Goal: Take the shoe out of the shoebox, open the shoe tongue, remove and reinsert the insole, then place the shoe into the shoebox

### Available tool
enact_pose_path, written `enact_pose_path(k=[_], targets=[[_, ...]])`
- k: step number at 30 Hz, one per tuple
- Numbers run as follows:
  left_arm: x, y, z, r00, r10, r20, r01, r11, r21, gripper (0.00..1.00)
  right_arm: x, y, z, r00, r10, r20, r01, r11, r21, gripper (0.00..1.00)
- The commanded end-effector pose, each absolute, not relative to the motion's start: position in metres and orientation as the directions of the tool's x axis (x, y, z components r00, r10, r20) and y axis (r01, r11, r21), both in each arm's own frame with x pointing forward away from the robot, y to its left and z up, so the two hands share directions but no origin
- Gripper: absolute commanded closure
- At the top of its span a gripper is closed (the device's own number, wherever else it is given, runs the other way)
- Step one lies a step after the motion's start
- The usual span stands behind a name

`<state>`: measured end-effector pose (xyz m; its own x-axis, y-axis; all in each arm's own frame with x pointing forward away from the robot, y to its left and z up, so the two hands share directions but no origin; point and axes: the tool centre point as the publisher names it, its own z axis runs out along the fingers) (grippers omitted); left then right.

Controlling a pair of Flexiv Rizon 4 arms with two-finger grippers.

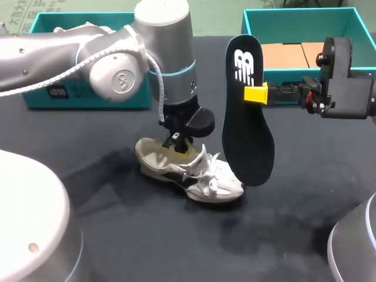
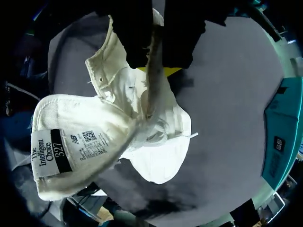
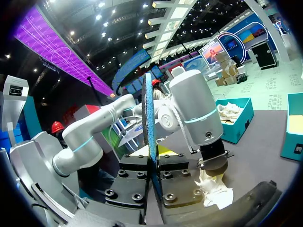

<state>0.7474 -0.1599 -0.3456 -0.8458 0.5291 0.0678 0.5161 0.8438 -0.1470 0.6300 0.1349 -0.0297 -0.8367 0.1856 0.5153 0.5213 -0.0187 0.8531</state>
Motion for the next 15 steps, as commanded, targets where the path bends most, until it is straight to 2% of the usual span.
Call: enact_pose_path(k=[1,4,15], targets=[[0.744,-0.157,-0.321,-0.715,0.698,0.038,0.691,0.714,-0.113,1.0,0.63,0.137,-0.031,-0.836,0.187,0.516,0.522,-0.018,0.853,1.0],[0.738,-0.153,-0.31,-0.56,0.827,-0.043,0.827,0.556,-0.083,1.0,0.63,0.137,-0.031,-0.836,0.187,0.516,0.522,-0.018,0.853,1.0],[0.738,-0.153,-0.31,-0.56,0.827,-0.043,0.827,0.556,-0.083,1.0,0.63,0.137,-0.031,-0.836,0.187,0.516,0.522,-0.018,0.853,1.0]])
